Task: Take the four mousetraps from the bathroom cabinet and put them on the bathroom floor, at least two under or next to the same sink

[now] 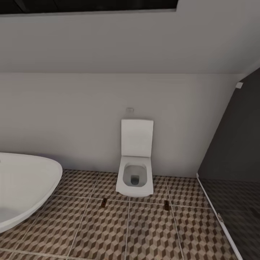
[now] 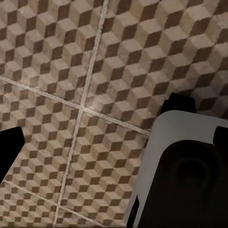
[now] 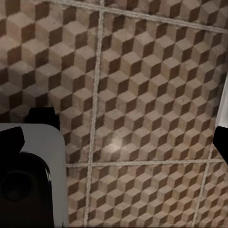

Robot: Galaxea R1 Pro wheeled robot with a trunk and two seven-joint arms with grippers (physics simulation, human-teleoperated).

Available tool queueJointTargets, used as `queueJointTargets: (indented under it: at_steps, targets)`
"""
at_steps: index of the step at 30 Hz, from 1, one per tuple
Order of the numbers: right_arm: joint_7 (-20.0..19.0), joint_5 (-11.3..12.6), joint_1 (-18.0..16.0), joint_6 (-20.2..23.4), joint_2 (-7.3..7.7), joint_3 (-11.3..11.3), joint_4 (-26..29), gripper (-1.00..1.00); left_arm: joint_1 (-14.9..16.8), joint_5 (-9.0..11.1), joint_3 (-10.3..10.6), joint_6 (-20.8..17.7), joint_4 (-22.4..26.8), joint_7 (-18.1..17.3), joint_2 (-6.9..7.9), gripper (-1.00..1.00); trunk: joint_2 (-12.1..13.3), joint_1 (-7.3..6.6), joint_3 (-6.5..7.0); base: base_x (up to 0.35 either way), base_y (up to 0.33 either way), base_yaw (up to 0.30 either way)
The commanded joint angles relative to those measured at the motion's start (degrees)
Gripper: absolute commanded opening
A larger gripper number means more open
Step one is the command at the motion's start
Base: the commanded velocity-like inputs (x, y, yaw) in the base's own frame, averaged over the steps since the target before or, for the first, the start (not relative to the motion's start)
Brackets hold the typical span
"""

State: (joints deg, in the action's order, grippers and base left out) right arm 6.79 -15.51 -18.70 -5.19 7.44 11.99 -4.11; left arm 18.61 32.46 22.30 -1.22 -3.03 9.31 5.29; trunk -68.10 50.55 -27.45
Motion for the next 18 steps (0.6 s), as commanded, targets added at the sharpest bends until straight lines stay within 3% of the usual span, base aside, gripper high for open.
queueJointTargets:
  at_steps: [1, 18]
  targets:
    - [0.27, -0.59, -0.11, -0.43, 0.03, 0.49, -0.29, 1.0, 0.04, 0.32, 0.45, -0.12, -0.05, 0.09, -0.01, 1.0, 0.38, -0.23, 0.04, 0.0, 0.0, 0.0]
    - [0.3, -0.58, -0.11, -0.43, 0.03, 0.49, -0.29, 1.0, -0.16, 0.32, 0.46, -0.17, -0.04, 0.09, -0.01, 1.0, 7.2, -3.96, 1.51, 0.0, 0.0, 0.0]
